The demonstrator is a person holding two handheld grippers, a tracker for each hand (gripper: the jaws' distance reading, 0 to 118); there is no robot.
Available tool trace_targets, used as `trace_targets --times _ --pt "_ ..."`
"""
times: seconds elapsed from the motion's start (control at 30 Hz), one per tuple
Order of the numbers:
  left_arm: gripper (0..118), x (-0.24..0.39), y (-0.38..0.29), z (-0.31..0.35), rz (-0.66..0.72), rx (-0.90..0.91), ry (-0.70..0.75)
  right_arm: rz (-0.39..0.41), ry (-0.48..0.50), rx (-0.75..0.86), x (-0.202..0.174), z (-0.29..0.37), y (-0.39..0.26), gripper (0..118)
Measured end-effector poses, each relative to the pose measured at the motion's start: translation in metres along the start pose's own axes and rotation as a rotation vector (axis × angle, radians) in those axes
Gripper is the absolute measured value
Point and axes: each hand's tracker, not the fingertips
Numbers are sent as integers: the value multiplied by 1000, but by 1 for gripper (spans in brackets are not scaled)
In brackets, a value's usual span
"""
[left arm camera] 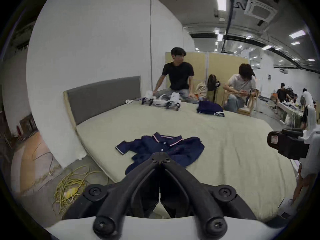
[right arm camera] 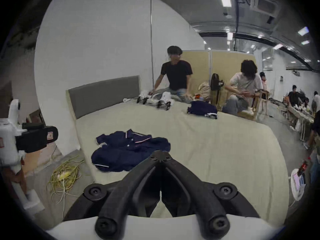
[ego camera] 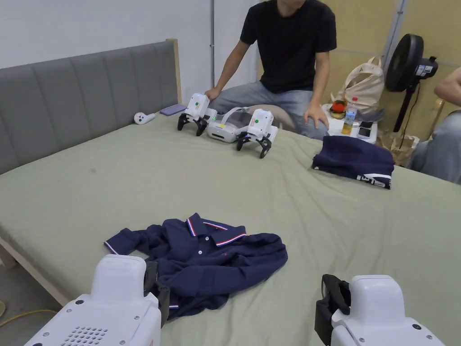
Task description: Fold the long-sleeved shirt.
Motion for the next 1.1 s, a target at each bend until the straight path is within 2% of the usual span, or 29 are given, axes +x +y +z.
trace_targets --times 0.07,0.1,0.13,0.17,0.2,0.23,0.27,0.37,0.47,0.57,0.67,0.73,0.77,0.8,0.83,0.87,0.9,0.93,0.97,1.0,1.1 --pt "0 -4 -4 -23 22 -58 -8 -8 8 -31 -6 -17 -3 1" --pt "6 -5 -8 -38 30 -92 7 -16 20 -49 -7 -25 -4 1" --pt "20 -7 -13 -54 41 -124 10 -22 32 -65 -9 -34 -7 1" --pt "48 -9 -18 -65 59 -141 0 -20 33 -75 -12 -41 -9 1" --pt "95 -12 -26 -84 87 -152 -45 -14 35 -88 -14 -49 -13 1" --pt "118 -14 -30 -103 109 -189 -69 -11 46 -103 -12 -60 -22 1" --pt "114 -15 -32 -123 109 -232 -82 -7 51 -119 -12 -68 -26 1" --pt "112 -6 -27 -179 52 -242 -129 -2 52 -155 -8 -87 -32 1" --pt "112 6 -5 -255 60 -294 -189 -8 45 -186 1 -103 -37 1" --pt "112 27 2 -338 15 -384 -202 -10 25 -220 11 -114 -42 1" --pt "110 46 -23 -411 -72 -541 -214 -9 9 -251 21 -122 -50 1" --pt "93 55 -50 -442 -112 -665 -214 -11 -3 -276 29 -126 -57 1" --pt "82 58 -63 -449 -140 -733 -199 -14 -15 -289 32 -127 -59 1" --pt "88 61 -74 -448 -128 -746 -220 -20 -21 -300 36 -127 -61 1" --pt "87 62 -67 -438 -88 -599 -220 -28 -22 -303 40 -126 -63 1" --pt "81 66 -62 -443 -115 -668 -198 -33 -25 -304 43 -125 -65 1" --pt "56 68 -58 -442 -111 -665 -207 -39 -35 -304 45 -124 -66 1" --pt "20 67 -52 -432 -122 -639 -264 -45 -37 -305 48 -123 -66 1" --pt "7 71 -48 -426 -152 -607 -257 -53 -38 -304 50 -122 -67 1" --pt "7 77 -48 -423 -221 -586 -201 -66 -40 -301 52 -121 -67 1" --pt "7 93 -48 -411 -232 -620 -188 -78 -56 -291 58 -111 -60 1"
